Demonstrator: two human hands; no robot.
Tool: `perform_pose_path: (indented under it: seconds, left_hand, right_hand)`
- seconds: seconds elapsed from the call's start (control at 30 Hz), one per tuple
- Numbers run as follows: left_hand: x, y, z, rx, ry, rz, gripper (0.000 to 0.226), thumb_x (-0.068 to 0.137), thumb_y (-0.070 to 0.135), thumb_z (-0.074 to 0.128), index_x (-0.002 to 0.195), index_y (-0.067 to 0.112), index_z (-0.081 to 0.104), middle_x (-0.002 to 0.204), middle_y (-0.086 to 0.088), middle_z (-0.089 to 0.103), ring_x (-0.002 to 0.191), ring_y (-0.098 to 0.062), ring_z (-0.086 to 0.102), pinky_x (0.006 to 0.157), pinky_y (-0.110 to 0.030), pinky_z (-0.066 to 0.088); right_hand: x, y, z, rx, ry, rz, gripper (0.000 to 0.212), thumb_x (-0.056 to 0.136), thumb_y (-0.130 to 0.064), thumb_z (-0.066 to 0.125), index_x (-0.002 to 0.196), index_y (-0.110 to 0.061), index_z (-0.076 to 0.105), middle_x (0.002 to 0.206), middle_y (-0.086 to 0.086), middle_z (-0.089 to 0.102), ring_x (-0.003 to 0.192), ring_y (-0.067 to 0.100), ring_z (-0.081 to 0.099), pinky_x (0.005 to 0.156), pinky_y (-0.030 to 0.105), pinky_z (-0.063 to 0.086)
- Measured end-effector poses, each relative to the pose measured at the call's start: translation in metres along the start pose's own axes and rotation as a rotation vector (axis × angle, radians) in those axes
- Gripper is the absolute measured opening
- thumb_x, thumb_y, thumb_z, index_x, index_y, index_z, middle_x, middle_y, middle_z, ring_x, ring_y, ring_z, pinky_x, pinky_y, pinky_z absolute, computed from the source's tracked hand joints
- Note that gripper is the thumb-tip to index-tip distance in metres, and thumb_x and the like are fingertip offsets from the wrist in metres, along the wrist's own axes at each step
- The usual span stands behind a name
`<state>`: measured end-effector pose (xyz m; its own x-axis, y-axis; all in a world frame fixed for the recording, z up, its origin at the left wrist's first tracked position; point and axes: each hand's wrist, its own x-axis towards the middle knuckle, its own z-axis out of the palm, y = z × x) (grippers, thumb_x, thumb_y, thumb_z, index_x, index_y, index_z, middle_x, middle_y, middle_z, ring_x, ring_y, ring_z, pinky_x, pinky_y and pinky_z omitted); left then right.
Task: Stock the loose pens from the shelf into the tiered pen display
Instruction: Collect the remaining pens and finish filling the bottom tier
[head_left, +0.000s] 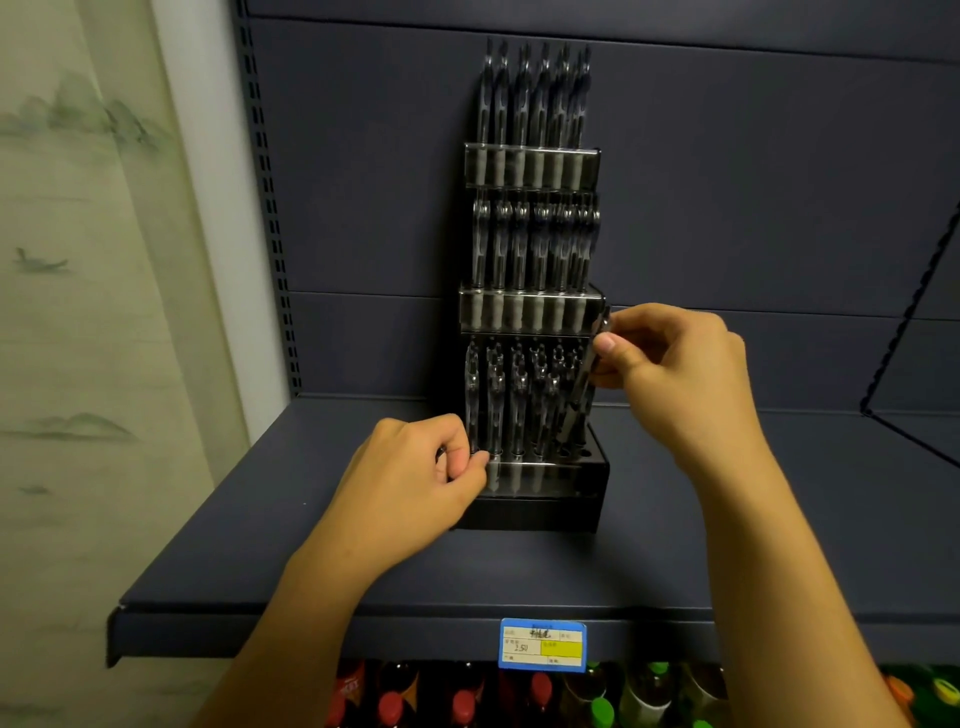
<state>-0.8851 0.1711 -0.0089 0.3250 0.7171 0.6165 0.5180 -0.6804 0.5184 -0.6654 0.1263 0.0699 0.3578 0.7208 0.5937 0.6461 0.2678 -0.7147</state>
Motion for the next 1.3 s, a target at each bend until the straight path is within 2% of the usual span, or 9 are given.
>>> perform_pose_path:
  seconds: [0.2, 0.3, 0.4, 0.53, 0.67, 0.77, 0.87, 1.0, 1.3]
  left_hand:
    - [-0.001, 0.001, 0.000, -0.002, 0.004, -0.004, 0.041, 0.088, 0.027, 0.073, 0.059, 0.027, 0.045, 0.045, 0.008, 0.042, 0.046, -0.013, 0.045, 0.054, -0.034, 0.049]
    - [-0.001, 0.002, 0.000, -0.005, 0.001, -0.005, 0.040, 0.088, 0.028, 0.073, 0.059, 0.026, 0.046, 0.046, 0.007, 0.042, 0.047, -0.013, 0.045, 0.054, -0.027, 0.047]
    - [-0.001, 0.002, 0.000, -0.005, -0.003, -0.008, 0.039, 0.088, 0.028, 0.073, 0.059, 0.025, 0.046, 0.046, 0.008, 0.043, 0.047, -0.013, 0.046, 0.054, -0.027, 0.046]
    - [-0.001, 0.003, 0.002, -0.012, -0.001, -0.001, 0.041, 0.088, 0.028, 0.073, 0.059, 0.028, 0.045, 0.046, 0.008, 0.043, 0.046, -0.012, 0.045, 0.054, -0.031, 0.049]
    - [-0.001, 0.001, 0.002, -0.006, 0.000, 0.014, 0.040, 0.089, 0.027, 0.073, 0.059, 0.027, 0.045, 0.045, 0.007, 0.042, 0.046, -0.013, 0.045, 0.053, -0.025, 0.045]
    - [-0.001, -0.001, 0.003, -0.012, 0.001, 0.016, 0.039, 0.088, 0.027, 0.073, 0.060, 0.027, 0.046, 0.046, 0.007, 0.043, 0.046, -0.013, 0.046, 0.052, -0.021, 0.043]
    - [-0.001, -0.001, 0.003, -0.020, -0.003, 0.017, 0.039, 0.089, 0.027, 0.072, 0.060, 0.026, 0.046, 0.046, 0.008, 0.042, 0.046, -0.012, 0.046, 0.053, -0.015, 0.041]
    - [-0.001, -0.001, 0.001, -0.031, -0.003, 0.025, 0.039, 0.088, 0.025, 0.073, 0.060, 0.026, 0.046, 0.046, 0.007, 0.042, 0.046, -0.012, 0.044, 0.052, -0.017, 0.041]
    - [0.003, 0.008, -0.006, -0.187, 0.072, 0.069, 0.046, 0.087, 0.019, 0.077, 0.058, 0.024, 0.042, 0.049, 0.010, 0.038, 0.048, -0.009, 0.037, 0.050, -0.015, 0.035]
  right_hand:
    - [-0.001, -0.002, -0.004, -0.034, 0.002, 0.001, 0.003, 0.095, -0.018, 0.072, 0.094, -0.020, 0.073, 0.074, -0.006, 0.074, 0.069, 0.006, 0.073, 0.086, 0.037, 0.060]
    - [-0.001, -0.001, -0.005, -0.041, 0.002, 0.008, 0.001, 0.094, -0.018, 0.073, 0.094, -0.019, 0.074, 0.074, -0.006, 0.074, 0.070, 0.007, 0.074, 0.086, 0.038, 0.061]
    - [-0.002, 0.001, -0.001, -0.059, -0.051, 0.032, 0.003, 0.094, -0.019, 0.073, 0.096, -0.018, 0.074, 0.077, -0.006, 0.074, 0.068, 0.004, 0.073, 0.086, 0.035, 0.061]
    - [-0.002, 0.003, 0.004, -0.074, -0.075, 0.053, 0.001, 0.094, -0.017, 0.072, 0.095, -0.017, 0.073, 0.078, -0.003, 0.074, 0.072, 0.010, 0.074, 0.086, 0.037, 0.061]
    - [0.000, 0.010, 0.010, -0.145, -0.177, 0.109, 0.003, 0.091, -0.016, 0.076, 0.091, -0.016, 0.073, 0.082, 0.004, 0.075, 0.077, 0.018, 0.074, 0.086, 0.040, 0.062]
    - [-0.003, 0.016, 0.015, -0.172, -0.245, 0.149, 0.005, 0.091, -0.015, 0.076, 0.093, -0.012, 0.074, 0.083, 0.007, 0.074, 0.071, 0.018, 0.075, 0.081, 0.040, 0.063]
    - [-0.005, 0.019, 0.016, -0.166, -0.211, 0.142, 0.005, 0.090, -0.017, 0.078, 0.091, -0.014, 0.074, 0.080, 0.006, 0.075, 0.074, 0.019, 0.075, 0.083, 0.041, 0.063]
    - [-0.006, 0.021, 0.016, -0.167, -0.196, 0.158, 0.010, 0.089, -0.021, 0.079, 0.084, -0.019, 0.071, 0.079, 0.005, 0.074, 0.079, 0.021, 0.074, 0.085, 0.041, 0.062]
    - [-0.016, 0.013, 0.016, -0.257, -0.192, 0.171, 0.018, 0.090, -0.030, 0.077, 0.085, -0.014, 0.074, 0.075, 0.005, 0.072, 0.076, 0.020, 0.072, 0.077, 0.032, 0.059]
